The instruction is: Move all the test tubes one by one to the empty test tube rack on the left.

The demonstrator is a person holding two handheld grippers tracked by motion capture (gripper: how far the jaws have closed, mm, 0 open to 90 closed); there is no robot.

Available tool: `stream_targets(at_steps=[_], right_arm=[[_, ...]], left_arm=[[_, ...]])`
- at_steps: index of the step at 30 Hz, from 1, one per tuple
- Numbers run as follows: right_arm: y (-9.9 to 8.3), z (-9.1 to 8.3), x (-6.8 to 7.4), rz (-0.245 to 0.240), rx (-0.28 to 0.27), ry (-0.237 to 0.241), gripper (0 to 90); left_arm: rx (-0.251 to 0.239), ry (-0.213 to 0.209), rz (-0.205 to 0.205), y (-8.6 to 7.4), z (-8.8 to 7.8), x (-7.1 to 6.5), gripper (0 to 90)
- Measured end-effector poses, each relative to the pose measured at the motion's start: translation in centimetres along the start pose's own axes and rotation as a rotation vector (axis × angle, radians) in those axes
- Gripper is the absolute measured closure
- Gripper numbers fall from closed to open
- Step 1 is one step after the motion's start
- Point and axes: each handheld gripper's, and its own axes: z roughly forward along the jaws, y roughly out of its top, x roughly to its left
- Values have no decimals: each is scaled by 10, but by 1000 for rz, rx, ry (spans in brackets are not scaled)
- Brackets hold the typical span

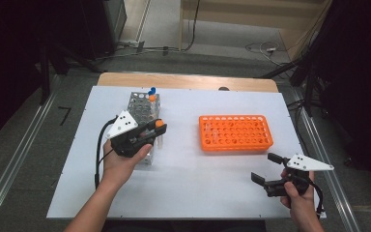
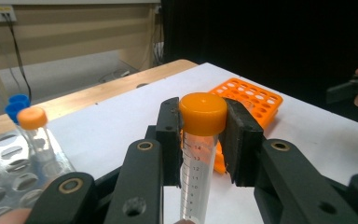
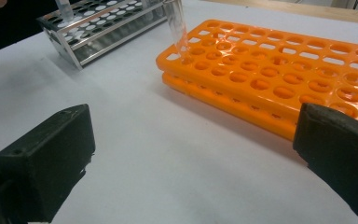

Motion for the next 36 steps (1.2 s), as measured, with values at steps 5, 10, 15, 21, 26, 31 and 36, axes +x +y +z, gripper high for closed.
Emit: stream_targets(at_steps=[5, 10, 15, 21, 26, 31, 36], right_arm=[[-2, -4, -6, 11, -3, -9, 0], [-3, -5, -11, 23, -3, -12, 0], [-5, -5, -14, 31, 0, -14, 0], [-6, -5, -16, 35, 0, -17, 0], [-7, -5, -18, 39, -1, -18, 0], [-7, -6, -18, 41, -3, -21, 0], [-8, -6, -19, 42, -5, -20, 0]], left_arm=[[5, 23, -5, 4, 4, 10, 703], [-11, 39, -24, 8, 6, 22, 703], [-20, 58, -45, 12, 9, 33, 704], [-16, 87, -51, 14, 16, 44, 703], [-19, 108, -62, 16, 23, 52, 704], [-26, 122, -65, 20, 28, 59, 704], [-32, 138, -60, 24, 34, 64, 704]])
